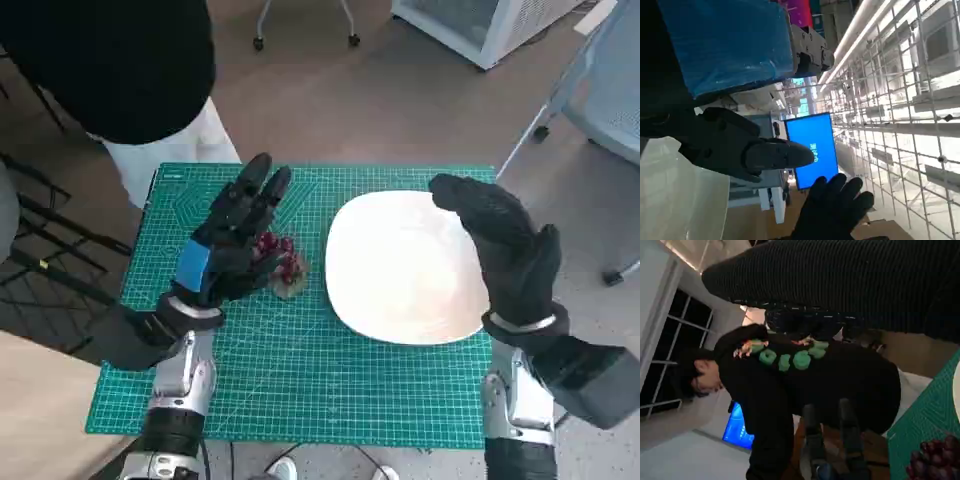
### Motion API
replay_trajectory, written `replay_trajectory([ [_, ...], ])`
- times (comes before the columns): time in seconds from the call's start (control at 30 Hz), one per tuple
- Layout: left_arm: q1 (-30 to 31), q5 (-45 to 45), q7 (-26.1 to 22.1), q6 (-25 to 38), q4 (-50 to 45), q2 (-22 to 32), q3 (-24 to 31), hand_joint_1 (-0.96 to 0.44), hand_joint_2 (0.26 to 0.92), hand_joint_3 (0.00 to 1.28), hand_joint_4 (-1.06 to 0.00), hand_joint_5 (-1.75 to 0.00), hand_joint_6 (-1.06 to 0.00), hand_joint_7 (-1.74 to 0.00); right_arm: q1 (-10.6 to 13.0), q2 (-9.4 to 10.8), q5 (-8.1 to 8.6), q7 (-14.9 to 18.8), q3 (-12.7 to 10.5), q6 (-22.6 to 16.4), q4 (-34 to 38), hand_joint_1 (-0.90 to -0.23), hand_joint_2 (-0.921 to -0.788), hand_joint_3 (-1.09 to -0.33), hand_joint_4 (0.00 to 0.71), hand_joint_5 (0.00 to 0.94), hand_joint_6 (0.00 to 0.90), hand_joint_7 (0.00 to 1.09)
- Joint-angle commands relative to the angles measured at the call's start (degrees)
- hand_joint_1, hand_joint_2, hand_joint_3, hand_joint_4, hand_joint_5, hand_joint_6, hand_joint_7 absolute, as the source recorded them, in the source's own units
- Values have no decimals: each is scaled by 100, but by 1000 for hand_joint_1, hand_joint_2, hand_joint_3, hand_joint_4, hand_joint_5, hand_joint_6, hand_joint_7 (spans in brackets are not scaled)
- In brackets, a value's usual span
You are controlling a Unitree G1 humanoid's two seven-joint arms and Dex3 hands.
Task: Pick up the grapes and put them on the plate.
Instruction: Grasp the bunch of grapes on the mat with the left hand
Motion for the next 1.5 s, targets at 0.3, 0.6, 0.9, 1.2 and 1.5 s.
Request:
replay_trajectory([
  [0.3,-105,46,-5,-64,-16,61,-5,-399,921,336,-204,0,-297,-2,22,-31,24,33,-6,9,71,-492,-921,-591,274,1,-1,527],
  [0.6,-78,50,11,-51,-51,60,-12,-399,921,337,-203,0,-296,-1,20,-30,16,33,-15,-36,112,-488,-921,-594,274,1,-1,526],
  [0.9,-53,81,49,-74,-65,44,-32,-400,921,337,-202,0,-296,-1,41,-44,-28,-3,-13,-74,102,-494,-921,-591,275,1,-1,527],
  [1.2,-31,67,46,-86,-57,25,-44,-398,921,339,-200,0,-295,0,57,-59,-41,-23,-18,-64,88,-502,-921,-589,275,1,-1,528],
  [1.5,-16,54,38,-99,-60,22,-52,-399,921,338,-201,0,-296,-1,36,-86,-16,15,-40,-89,140,-505,-921,-587,276,1,-1,528],
])
